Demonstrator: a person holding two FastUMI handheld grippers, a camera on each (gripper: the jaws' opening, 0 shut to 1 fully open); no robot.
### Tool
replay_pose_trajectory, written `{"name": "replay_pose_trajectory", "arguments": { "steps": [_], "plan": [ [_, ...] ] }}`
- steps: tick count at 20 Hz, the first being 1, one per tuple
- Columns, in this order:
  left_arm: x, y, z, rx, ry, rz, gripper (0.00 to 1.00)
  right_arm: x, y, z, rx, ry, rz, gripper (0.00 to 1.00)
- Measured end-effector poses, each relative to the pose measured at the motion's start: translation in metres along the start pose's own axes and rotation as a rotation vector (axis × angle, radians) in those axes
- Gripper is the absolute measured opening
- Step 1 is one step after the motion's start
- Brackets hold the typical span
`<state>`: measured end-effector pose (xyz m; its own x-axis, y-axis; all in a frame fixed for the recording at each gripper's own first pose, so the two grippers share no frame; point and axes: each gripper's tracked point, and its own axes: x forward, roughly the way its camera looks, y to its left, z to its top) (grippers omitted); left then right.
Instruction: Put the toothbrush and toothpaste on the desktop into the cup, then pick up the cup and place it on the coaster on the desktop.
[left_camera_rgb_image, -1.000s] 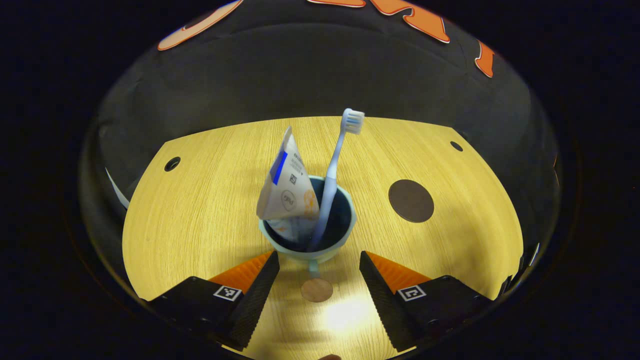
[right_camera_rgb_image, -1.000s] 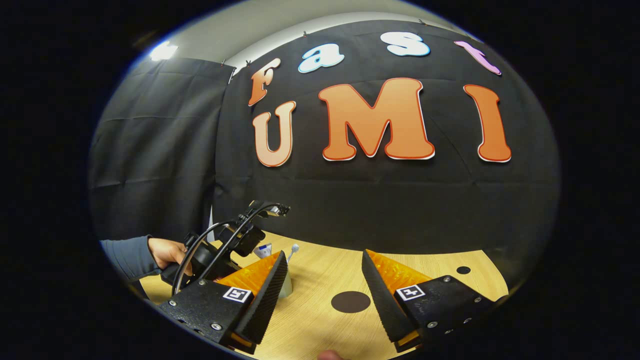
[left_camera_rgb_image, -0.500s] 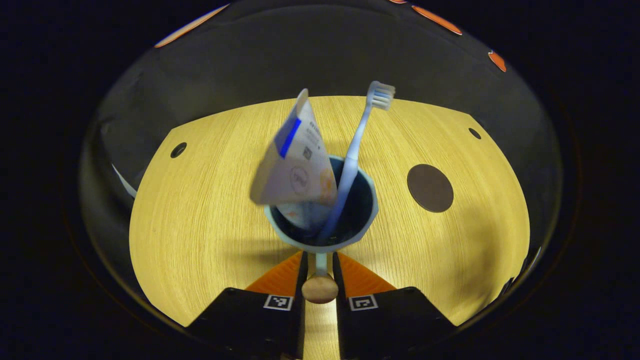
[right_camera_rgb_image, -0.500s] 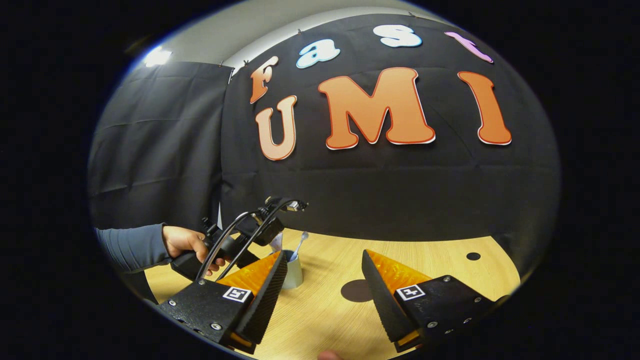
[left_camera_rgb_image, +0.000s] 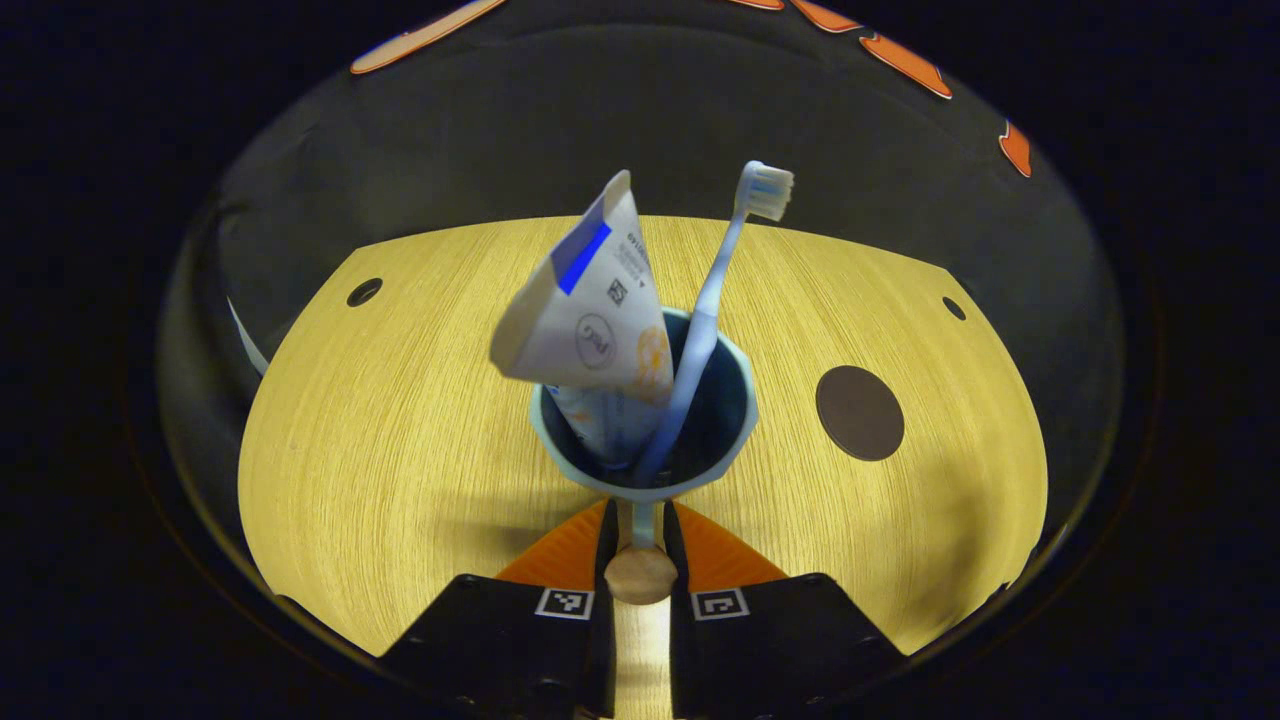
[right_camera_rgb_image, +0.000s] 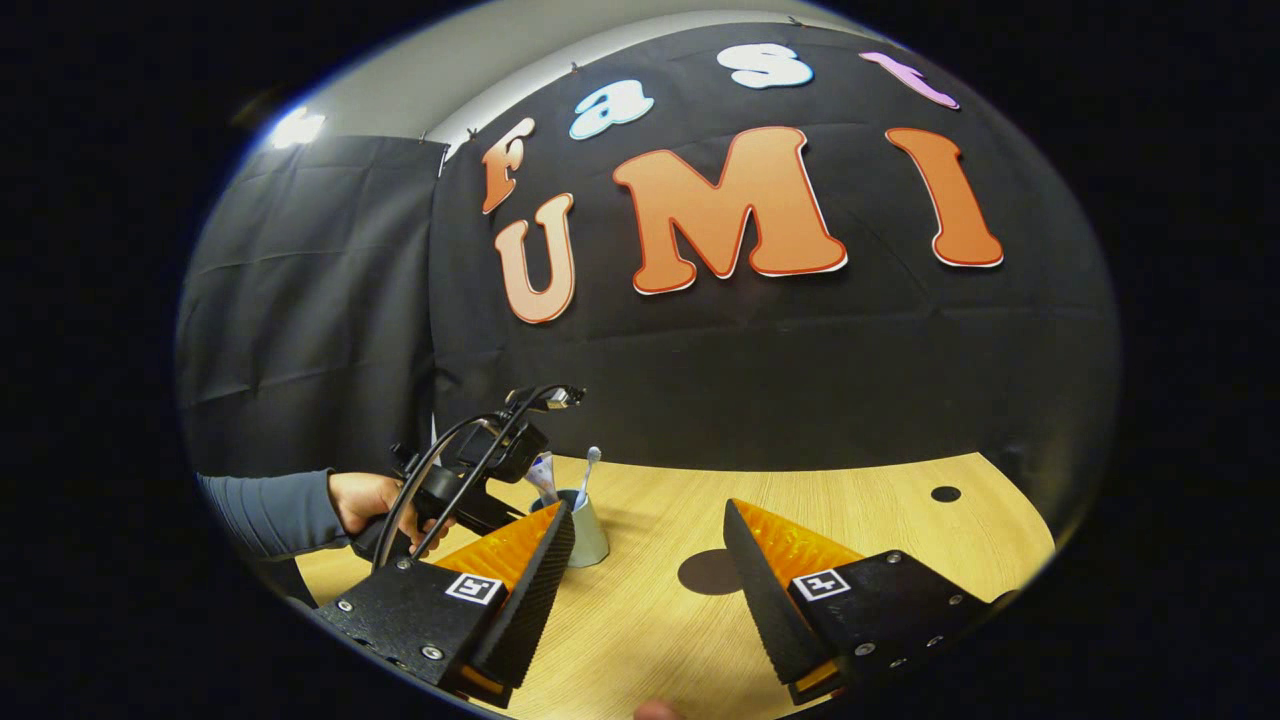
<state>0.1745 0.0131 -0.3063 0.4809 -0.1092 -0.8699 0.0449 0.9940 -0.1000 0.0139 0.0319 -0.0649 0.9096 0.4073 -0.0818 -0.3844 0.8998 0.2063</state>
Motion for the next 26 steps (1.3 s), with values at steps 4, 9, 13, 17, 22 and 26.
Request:
{"name": "replay_pose_trajectory", "arguments": {
  "steps": [4,9,13,17,22,26],
  "plan": [
    [-0.002,0.0,0.004,0.018,-0.029,0.006,0.21,-0.006,-0.015,0.004,0.02,-0.023,-0.033,0.9],
    [0.001,-0.002,0.008,0.063,-0.062,-0.014,0.2,-0.015,-0.029,0.006,0.016,-0.036,-0.068,0.9],
    [0.004,-0.002,0.011,0.118,-0.085,-0.056,0.2,-0.03,-0.046,0.006,-0.001,-0.035,-0.115,0.9],
    [0.005,-0.003,0.012,0.176,-0.083,-0.093,0.2,-0.051,-0.069,0.012,-0.004,-0.047,-0.171,0.9],
    [0.002,0.002,0.017,0.228,-0.066,-0.135,0.2,-0.072,-0.093,0.007,0.014,-0.04,-0.232,0.9],
    [-0.001,0.005,0.017,0.257,-0.045,-0.142,0.2,-0.085,-0.108,0.008,0.004,-0.038,-0.267,0.9]
  ]
}}
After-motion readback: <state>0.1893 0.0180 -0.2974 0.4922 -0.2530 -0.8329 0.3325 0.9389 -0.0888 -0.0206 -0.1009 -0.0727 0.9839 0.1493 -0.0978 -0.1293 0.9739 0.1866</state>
